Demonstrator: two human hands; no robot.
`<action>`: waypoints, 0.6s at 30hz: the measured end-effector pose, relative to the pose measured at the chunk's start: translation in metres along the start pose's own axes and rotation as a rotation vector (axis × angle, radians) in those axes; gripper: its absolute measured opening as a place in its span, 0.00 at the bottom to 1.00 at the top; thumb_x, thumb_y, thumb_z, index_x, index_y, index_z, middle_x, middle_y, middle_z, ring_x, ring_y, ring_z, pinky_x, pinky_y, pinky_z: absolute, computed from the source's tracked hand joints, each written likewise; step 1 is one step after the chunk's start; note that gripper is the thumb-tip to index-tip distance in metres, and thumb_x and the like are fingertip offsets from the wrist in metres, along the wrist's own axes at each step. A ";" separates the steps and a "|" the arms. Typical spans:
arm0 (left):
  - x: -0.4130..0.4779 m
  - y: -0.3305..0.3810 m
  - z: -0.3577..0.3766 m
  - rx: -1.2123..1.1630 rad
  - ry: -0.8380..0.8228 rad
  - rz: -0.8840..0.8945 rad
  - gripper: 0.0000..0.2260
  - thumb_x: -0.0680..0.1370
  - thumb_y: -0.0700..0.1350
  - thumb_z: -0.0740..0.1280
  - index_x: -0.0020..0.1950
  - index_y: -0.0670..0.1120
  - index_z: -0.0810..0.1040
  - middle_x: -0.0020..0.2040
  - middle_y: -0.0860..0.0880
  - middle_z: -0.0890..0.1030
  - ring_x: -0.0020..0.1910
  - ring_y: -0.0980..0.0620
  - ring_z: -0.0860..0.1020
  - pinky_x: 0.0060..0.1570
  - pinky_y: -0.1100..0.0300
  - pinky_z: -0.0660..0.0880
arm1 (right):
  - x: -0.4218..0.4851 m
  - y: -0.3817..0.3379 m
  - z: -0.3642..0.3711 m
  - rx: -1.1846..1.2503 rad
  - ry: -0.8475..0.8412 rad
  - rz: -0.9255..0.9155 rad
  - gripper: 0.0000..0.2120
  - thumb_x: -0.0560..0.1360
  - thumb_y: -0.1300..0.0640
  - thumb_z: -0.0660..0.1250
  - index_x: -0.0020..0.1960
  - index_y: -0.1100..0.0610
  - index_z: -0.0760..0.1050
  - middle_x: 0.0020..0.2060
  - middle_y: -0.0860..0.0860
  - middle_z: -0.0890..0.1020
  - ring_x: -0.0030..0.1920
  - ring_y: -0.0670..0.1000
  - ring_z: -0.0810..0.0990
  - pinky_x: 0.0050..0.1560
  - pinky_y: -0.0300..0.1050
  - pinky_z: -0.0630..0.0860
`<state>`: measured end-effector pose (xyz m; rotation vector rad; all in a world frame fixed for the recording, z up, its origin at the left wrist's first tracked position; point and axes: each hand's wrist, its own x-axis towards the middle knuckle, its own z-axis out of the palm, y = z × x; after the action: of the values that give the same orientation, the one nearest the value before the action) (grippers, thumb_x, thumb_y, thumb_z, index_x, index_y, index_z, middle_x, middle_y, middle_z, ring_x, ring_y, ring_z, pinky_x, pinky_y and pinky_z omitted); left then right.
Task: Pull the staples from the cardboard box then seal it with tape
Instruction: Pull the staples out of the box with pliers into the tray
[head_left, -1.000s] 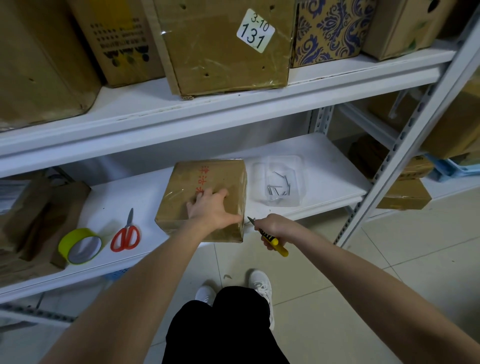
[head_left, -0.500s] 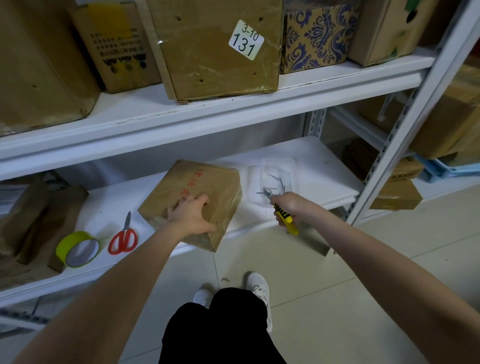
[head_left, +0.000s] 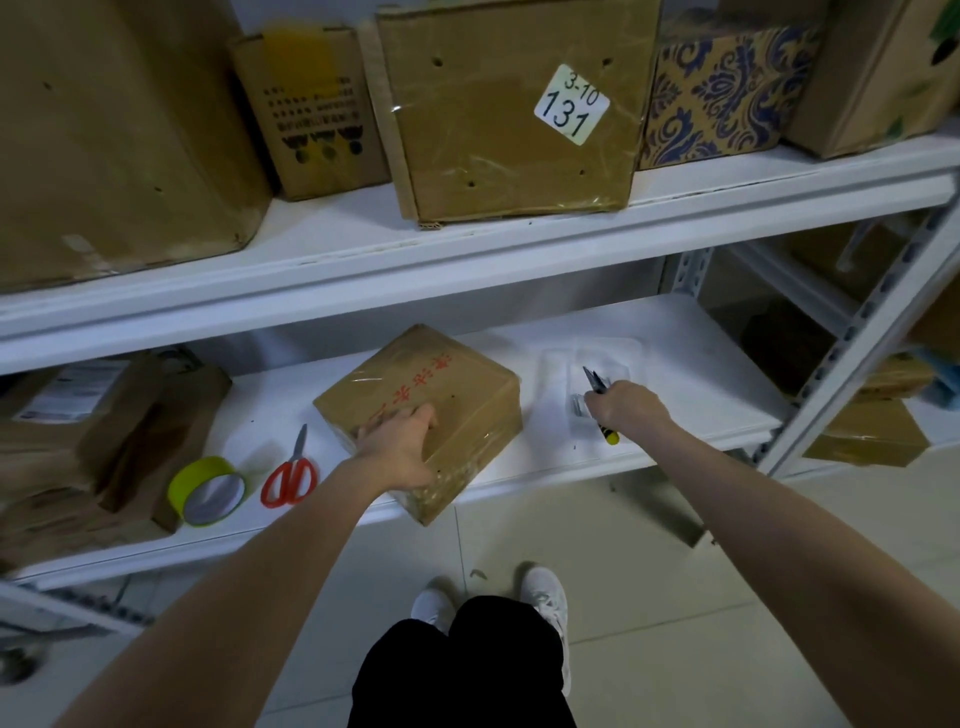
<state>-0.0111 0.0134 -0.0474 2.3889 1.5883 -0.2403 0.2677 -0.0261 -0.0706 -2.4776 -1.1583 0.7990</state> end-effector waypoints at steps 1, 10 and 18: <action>0.001 -0.001 0.000 0.006 0.005 0.001 0.27 0.69 0.45 0.73 0.62 0.55 0.64 0.58 0.52 0.70 0.58 0.49 0.71 0.63 0.47 0.70 | 0.003 0.000 0.000 -0.001 0.012 0.000 0.12 0.75 0.52 0.58 0.37 0.58 0.69 0.31 0.52 0.75 0.31 0.50 0.72 0.31 0.42 0.65; 0.000 -0.007 -0.005 0.061 0.012 -0.015 0.26 0.71 0.40 0.71 0.64 0.52 0.63 0.61 0.50 0.70 0.62 0.47 0.71 0.66 0.48 0.68 | 0.021 -0.004 0.003 0.167 0.107 0.003 0.14 0.76 0.49 0.58 0.40 0.60 0.71 0.33 0.53 0.75 0.34 0.54 0.73 0.33 0.43 0.65; -0.006 -0.018 -0.008 0.092 0.036 -0.022 0.25 0.73 0.39 0.69 0.65 0.52 0.62 0.62 0.49 0.70 0.63 0.47 0.70 0.65 0.53 0.66 | 0.035 -0.030 -0.010 -0.061 -0.031 0.035 0.10 0.75 0.54 0.57 0.38 0.58 0.70 0.32 0.52 0.74 0.33 0.51 0.74 0.35 0.41 0.66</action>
<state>-0.0303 0.0172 -0.0404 2.4581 1.6545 -0.2821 0.2739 0.0201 -0.0609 -2.5499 -1.1700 0.8259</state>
